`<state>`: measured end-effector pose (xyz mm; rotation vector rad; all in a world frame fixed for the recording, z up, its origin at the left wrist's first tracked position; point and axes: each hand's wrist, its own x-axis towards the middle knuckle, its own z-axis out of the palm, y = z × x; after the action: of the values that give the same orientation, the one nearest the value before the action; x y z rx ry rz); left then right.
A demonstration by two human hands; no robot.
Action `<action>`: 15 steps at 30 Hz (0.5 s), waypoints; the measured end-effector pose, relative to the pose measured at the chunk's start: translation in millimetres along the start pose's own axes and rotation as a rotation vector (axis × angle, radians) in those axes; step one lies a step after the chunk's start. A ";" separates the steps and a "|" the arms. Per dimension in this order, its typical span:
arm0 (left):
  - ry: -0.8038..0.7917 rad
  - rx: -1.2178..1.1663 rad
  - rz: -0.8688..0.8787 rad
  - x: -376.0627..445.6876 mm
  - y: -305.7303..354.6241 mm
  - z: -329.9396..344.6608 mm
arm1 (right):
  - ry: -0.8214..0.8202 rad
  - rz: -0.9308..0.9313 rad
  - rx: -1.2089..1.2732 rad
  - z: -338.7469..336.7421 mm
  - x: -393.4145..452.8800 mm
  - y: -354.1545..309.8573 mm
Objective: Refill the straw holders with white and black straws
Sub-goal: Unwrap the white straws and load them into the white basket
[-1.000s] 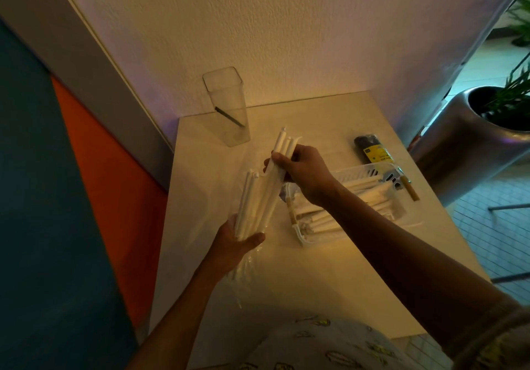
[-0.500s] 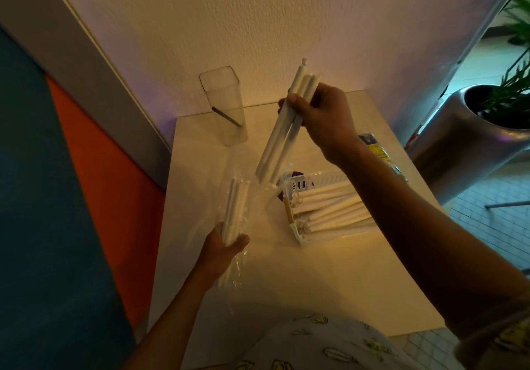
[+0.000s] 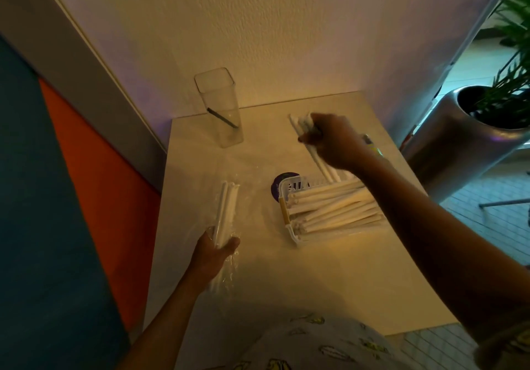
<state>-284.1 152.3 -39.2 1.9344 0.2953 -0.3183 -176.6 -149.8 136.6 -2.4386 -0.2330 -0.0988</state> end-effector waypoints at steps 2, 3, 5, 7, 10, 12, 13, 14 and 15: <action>-0.003 0.000 0.006 -0.6 2.1 0.2 | -0.080 0.010 -0.079 15.5 -10.6 13.5; 0.002 0.001 0.009 -0.6 2.6 -0.1 | -0.121 0.011 -0.108 22.8 -16.4 19.8; 0.020 0.003 0.011 -0.5 3.2 -0.6 | -0.220 0.003 -0.152 37.1 -25.7 32.3; 0.022 -0.004 0.006 -0.3 3.2 -0.9 | -0.311 -0.012 -0.224 49.3 -32.1 42.3; 0.017 0.015 0.003 -1.0 3.5 -0.7 | -0.383 -0.008 -0.320 65.1 -37.2 54.5; 0.018 0.014 0.007 -1.8 3.7 -0.2 | -0.399 -0.012 -0.351 73.4 -39.4 63.6; 0.017 0.011 0.008 -2.2 3.7 0.1 | -0.407 -0.005 -0.355 76.3 -40.4 68.3; 0.018 0.010 0.011 -3.0 4.9 0.2 | -0.413 0.008 -0.353 78.2 -41.0 72.2; 0.018 0.015 0.013 -3.7 5.5 0.4 | -0.415 0.021 -0.352 79.3 -41.4 75.6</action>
<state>-285.6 149.6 -33.3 1.9543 0.2924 -0.2958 -201.8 -162.1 22.9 -2.7916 -0.4010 0.4125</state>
